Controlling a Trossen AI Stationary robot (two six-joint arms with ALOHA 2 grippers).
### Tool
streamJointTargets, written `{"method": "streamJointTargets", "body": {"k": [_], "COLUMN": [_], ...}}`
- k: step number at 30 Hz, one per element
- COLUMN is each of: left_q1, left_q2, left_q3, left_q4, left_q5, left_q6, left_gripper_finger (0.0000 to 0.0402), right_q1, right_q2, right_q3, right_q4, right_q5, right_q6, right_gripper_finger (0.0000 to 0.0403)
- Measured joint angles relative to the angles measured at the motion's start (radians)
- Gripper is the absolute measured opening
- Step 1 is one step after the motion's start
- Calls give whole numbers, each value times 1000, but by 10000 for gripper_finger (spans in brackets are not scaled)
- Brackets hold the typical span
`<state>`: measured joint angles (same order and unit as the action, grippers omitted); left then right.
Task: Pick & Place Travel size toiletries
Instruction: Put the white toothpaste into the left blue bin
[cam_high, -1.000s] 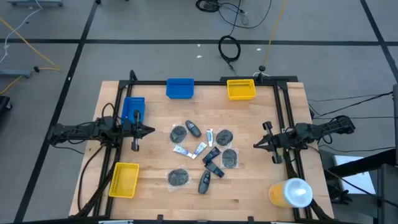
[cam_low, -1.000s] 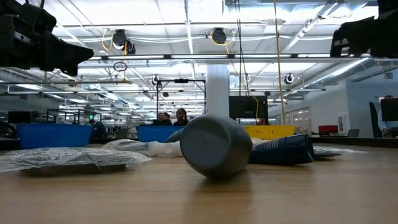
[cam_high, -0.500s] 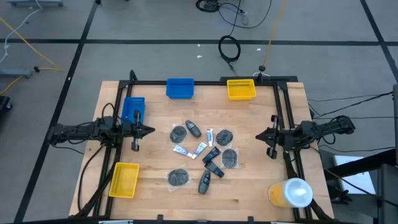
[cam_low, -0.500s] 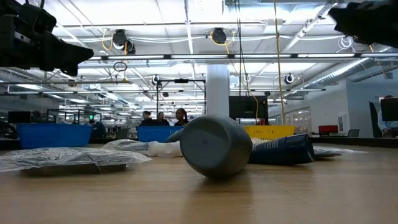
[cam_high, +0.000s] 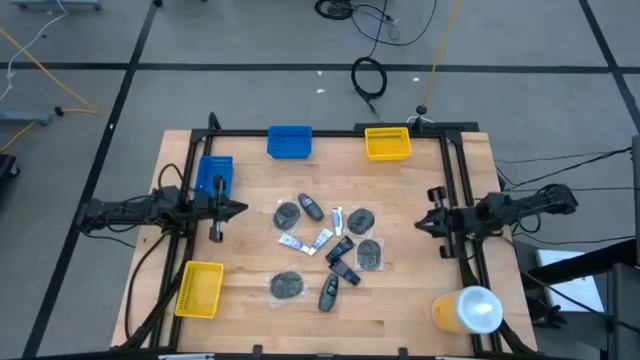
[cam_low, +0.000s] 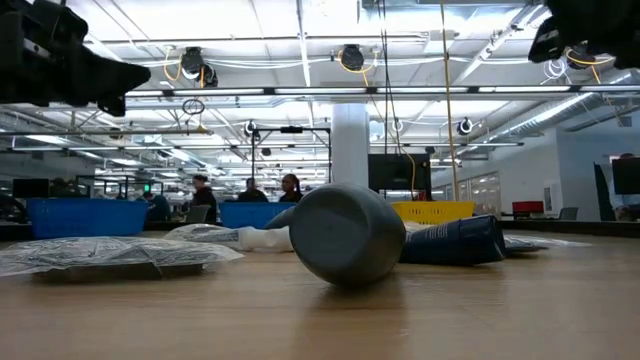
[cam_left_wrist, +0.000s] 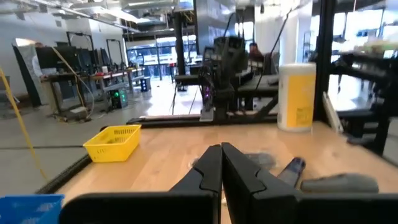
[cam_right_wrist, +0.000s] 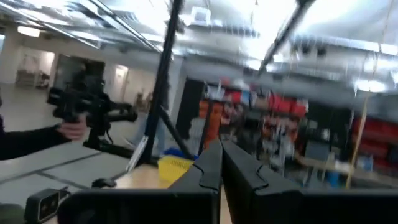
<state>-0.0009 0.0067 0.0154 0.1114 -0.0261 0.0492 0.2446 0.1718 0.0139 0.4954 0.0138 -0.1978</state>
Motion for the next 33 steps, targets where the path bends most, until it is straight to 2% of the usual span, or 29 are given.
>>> {"method": "streamJointTargets", "body": {"k": [3, 7, 10, 13, 17, 21, 25, 28, 30, 33], "left_q1": [0, 0, 0, 0, 0, 0, -10, -28, -40, -64], "left_q2": [0, 0, 20, 87, 244, 441, 638, 779, 864, 996], "left_q3": [0, 1, 1, 1, 1, 1, 1, 26, 74, 174], "left_q4": [56, 108, 103, 141, 222, 287, 373, 427, 438, 420], "left_q5": [0, -4, -17, -85, -152, -163, -164, -167, -167, -168], "left_q6": [-55, 17, 57, 121, 111, 1, -97, -124, -126, -98], "left_gripper_finger": [8, 8, 8, 8, 8, 8, 8, 8, 8, 8], "right_q1": [-36, -101, -149, -190, -207, -207, -217, -236, -246, -258], "right_q2": [172, 442, 614, 744, 841, 863, 881, 927, 982, 1107], "right_q3": [0, 2, 13, 28, 38, 39, 39, 41, 57, 110], "right_q4": [123, 265, 334, 419, 550, 612, 608, 608, 602, 589], "right_q5": [87, 213, 249, 252, 248, 250, 362, 378, 356, 212], "right_q6": [101, 248, 315, 362, 375, 319, 329, 321, 319, 297], "right_gripper_finger": [0, 0, 0, 0, 0, 0, 0, 0, 0, 0]}}
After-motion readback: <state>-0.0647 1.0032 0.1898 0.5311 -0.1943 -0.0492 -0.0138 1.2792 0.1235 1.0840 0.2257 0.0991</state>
